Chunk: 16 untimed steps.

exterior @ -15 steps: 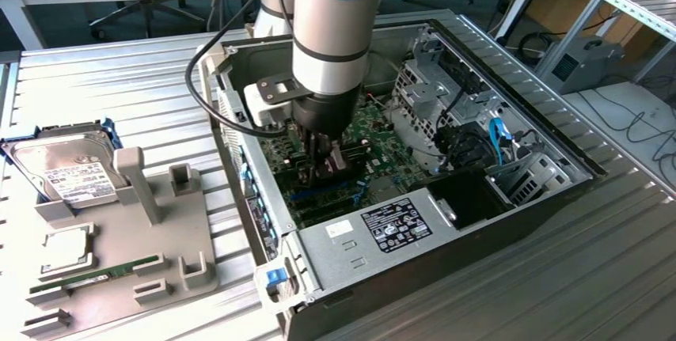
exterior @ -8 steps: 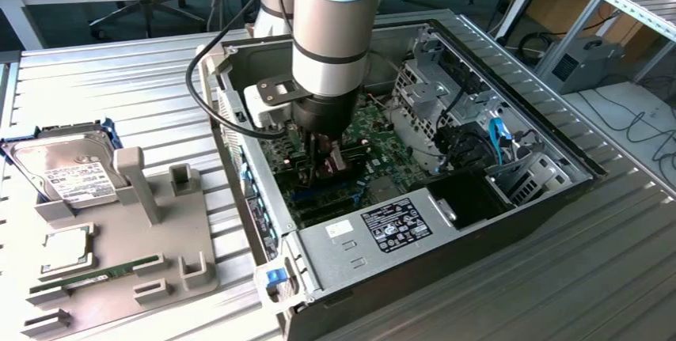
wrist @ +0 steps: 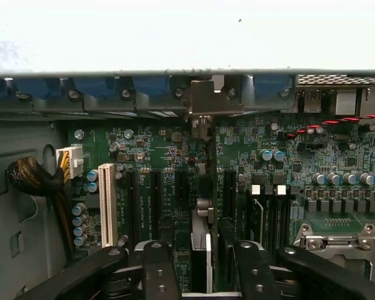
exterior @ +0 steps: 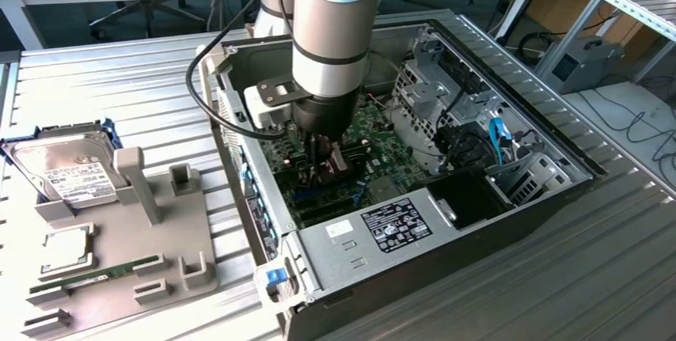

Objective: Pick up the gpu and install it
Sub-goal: 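Insert the gpu into the slot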

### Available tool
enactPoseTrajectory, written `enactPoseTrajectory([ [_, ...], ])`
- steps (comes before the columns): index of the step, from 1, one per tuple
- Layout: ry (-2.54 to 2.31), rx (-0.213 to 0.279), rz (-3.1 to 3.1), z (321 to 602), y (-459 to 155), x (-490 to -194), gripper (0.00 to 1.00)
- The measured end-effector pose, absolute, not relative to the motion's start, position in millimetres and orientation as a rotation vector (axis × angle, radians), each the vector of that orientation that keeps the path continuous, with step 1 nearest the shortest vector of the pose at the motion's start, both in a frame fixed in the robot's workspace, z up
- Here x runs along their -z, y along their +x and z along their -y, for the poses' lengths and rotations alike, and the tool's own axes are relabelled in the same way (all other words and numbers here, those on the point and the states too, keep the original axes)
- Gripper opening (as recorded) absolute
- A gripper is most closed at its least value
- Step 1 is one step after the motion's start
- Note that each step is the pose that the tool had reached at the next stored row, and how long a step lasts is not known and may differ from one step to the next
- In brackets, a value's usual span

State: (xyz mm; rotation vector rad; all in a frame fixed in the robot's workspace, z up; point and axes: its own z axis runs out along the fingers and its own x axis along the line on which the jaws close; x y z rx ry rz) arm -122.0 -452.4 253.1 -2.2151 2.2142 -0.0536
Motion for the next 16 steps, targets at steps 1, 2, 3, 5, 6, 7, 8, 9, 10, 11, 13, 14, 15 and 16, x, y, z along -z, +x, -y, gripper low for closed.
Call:
enactPoseTrajectory([
  [1, -2.215, 0.054, -2.214, 452, -122, -254, 0.4],
  [2, -2.215, 0.053, -2.214, 452, -122, -257, 0.4],
  [3, -2.215, 0.053, -2.214, 452, -122, -259, 0.4],
  [5, -2.215, 0.054, -2.214, 451, -122, -265, 0.4],
  [6, -2.215, 0.053, -2.214, 450, -122, -271, 0.4],
  [7, -2.215, 0.054, -2.214, 450, -122, -275, 0.4],
  [8, -2.215, 0.054, -2.214, 449, -122, -278, 0.4],
  [9, -2.215, 0.053, -2.214, 448, -122, -282, 0.4],
  [10, -2.215, 0.053, -2.214, 448, -122, -284, 0.4],
  [11, -2.215, 0.053, -2.214, 447, -122, -285, 0.4],
  [13, -2.215, 0.053, -2.214, 446, -122, -286, 0.39],
  [14, -2.215, 0.053, -2.214, 446, -122, -286, 0.33],
  [15, -2.215, 0.053, -2.214, 446, -122, -286, 0.26],
  [16, -2.215, 0.053, -2.214, 446, -122, -286, 0.26],
])
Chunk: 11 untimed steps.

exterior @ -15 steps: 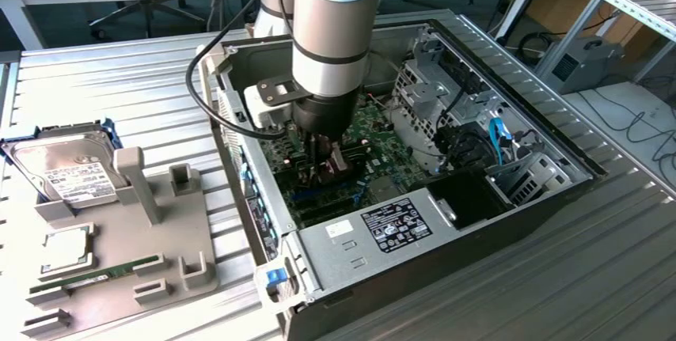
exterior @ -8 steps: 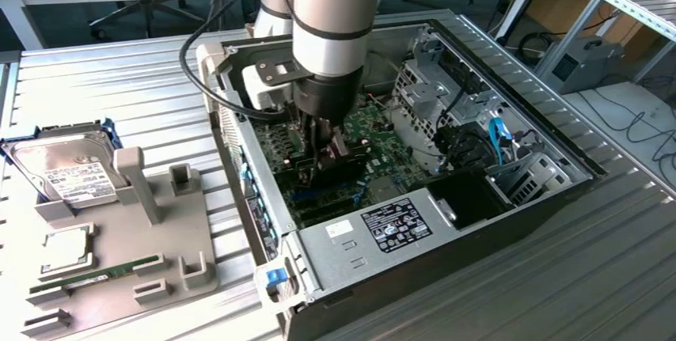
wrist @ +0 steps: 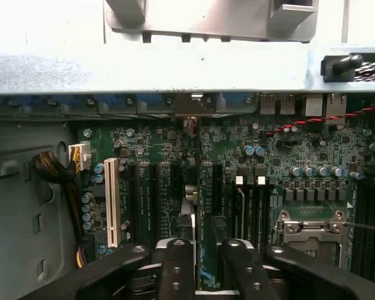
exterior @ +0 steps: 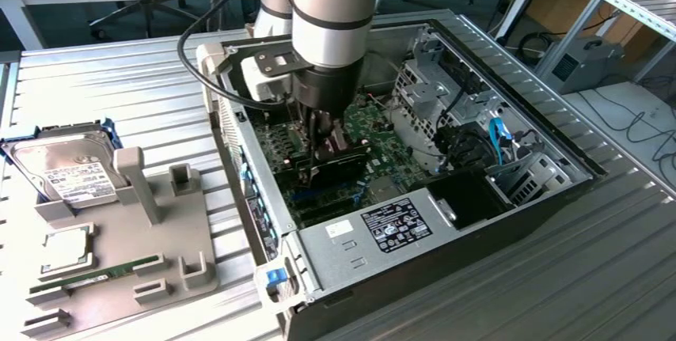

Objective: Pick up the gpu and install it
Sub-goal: 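Insert the gpu into the slot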

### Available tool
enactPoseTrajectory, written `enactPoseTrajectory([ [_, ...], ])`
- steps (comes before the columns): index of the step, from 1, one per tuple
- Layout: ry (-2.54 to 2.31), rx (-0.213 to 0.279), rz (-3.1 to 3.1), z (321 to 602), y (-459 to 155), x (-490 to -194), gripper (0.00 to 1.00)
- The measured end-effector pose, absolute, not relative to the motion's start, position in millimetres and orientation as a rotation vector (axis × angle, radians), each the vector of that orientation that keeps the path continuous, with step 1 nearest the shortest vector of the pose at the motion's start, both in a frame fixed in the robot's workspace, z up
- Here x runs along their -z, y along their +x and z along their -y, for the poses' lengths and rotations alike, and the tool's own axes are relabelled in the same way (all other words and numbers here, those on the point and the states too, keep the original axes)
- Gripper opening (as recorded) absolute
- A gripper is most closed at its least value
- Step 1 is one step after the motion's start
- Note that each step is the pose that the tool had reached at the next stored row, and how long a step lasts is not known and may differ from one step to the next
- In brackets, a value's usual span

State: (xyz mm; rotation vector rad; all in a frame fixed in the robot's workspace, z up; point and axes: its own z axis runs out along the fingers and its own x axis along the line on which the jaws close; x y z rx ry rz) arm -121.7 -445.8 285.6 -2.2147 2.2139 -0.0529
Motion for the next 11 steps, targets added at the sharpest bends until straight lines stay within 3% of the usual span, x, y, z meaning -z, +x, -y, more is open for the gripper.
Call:
enactPoseTrajectory([
  [3, -2.217, 0.037, -2.216, 446, -115, -286, 0.11],
  [11, -2.233, -0.005, -2.231, 446, -90, -286, 0.11],
])
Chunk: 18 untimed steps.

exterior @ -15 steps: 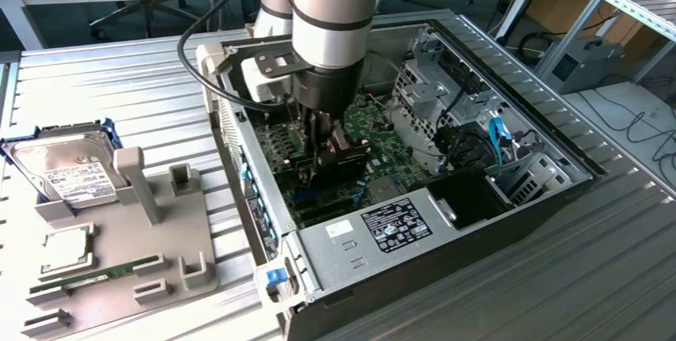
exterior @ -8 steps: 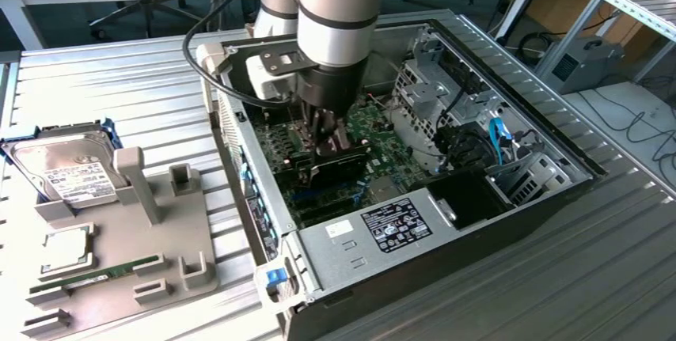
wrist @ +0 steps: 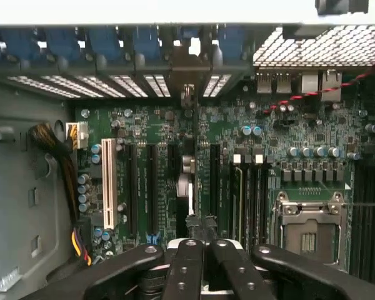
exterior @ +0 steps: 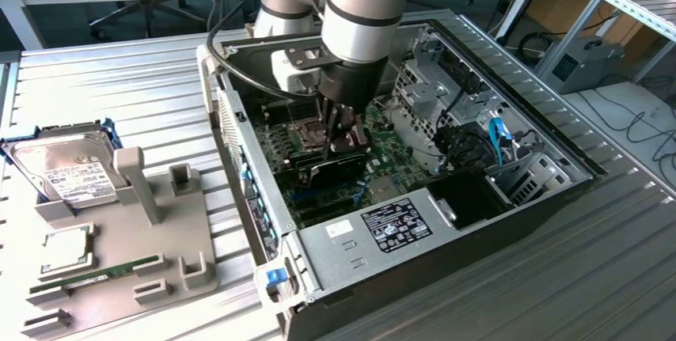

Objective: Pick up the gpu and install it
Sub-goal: 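Insert the gpu into the slot, then press down on the gpu until it lock into place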

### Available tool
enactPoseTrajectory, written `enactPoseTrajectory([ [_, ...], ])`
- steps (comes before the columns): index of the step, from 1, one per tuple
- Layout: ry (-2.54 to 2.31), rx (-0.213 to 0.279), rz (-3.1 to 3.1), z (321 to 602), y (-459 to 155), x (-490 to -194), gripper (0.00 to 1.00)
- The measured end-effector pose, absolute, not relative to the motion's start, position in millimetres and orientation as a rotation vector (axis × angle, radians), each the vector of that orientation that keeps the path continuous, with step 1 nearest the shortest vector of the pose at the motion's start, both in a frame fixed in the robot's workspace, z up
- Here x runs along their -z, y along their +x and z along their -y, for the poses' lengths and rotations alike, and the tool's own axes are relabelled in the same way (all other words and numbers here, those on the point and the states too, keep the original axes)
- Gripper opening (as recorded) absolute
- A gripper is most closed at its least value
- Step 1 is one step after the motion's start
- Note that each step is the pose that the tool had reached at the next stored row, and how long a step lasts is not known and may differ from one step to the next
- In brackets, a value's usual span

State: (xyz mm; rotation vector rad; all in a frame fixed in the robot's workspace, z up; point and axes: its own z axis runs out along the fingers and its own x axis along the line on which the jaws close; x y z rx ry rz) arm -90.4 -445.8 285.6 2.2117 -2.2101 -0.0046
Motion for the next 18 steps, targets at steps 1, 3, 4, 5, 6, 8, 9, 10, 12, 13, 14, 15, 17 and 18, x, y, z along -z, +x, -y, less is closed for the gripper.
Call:
enactPoseTrajectory([
  [1, 2.212, 0.005, 2.21, 446, -90, -286, 0.11],
  [3, 2.212, 0.005, 2.21, 446, -90, -286, 0.11],
  [4, 2.212, 0.005, 2.21, 446, -90, -286, 0.11],
  [5, 2.212, 0.005, 2.21, 446, -90, -286, 0.11],
  [6, 2.212, 0.005, 2.21, 446, -90, -286, 0.11],
  [8, 2.212, 0.005, 2.21, 446, -90, -286, 0.11],
  [9, 2.212, 0.005, 2.21, 446, -91, -286, 0.11],
  [10, 2.212, 0.005, 2.21, 446, -92, -285, 0.11],
  [12, 2.212, 0.005, 2.21, 448, -94, -285, 0.11],
  [13, 2.212, 0.005, 2.21, 449, -96, -285, 0.11],
  [14, 2.212, 0.005, 2.21, 450, -99, -285, 0.11],
  [15, 2.212, 0.005, 2.21, 451, -104, -284, 0.11],
  [17, 2.212, 0.005, 2.21, 451, -111, -283, 0.11],
  [18, 2.212, 0.005, 2.21, 451, -113, -283, 0.11],
])
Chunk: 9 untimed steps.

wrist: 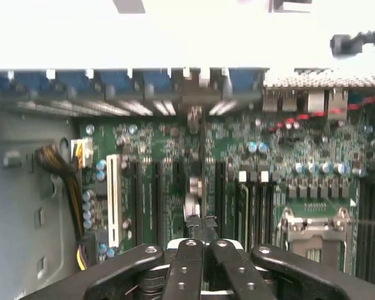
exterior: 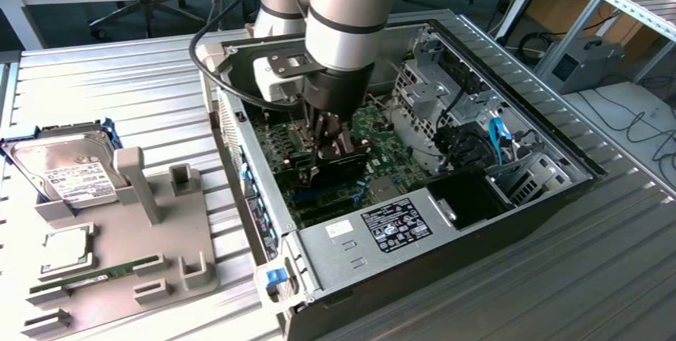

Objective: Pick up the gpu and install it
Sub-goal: 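Press down on the gpu until it lock into place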

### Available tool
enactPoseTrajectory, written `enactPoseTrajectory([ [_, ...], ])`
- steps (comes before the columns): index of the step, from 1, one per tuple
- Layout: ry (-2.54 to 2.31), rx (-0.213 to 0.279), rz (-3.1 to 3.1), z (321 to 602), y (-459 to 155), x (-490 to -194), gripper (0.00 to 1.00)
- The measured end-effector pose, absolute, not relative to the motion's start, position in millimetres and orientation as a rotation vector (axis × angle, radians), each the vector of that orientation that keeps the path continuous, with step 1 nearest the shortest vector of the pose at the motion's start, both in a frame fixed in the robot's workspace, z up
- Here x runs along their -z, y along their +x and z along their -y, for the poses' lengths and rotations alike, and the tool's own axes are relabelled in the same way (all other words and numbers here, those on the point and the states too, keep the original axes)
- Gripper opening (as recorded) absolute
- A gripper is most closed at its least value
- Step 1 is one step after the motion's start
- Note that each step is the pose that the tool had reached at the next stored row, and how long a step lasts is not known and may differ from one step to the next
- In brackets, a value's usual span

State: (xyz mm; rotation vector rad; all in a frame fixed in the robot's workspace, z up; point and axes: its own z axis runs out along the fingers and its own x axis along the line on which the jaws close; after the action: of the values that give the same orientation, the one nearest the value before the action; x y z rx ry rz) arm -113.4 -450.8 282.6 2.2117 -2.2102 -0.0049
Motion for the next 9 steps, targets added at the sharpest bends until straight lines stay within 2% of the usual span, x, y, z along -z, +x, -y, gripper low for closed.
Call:
enactPoseTrajectory([
  [9, 2.211, 0.005, 2.21, 450, -115, -272, 0.11],
])
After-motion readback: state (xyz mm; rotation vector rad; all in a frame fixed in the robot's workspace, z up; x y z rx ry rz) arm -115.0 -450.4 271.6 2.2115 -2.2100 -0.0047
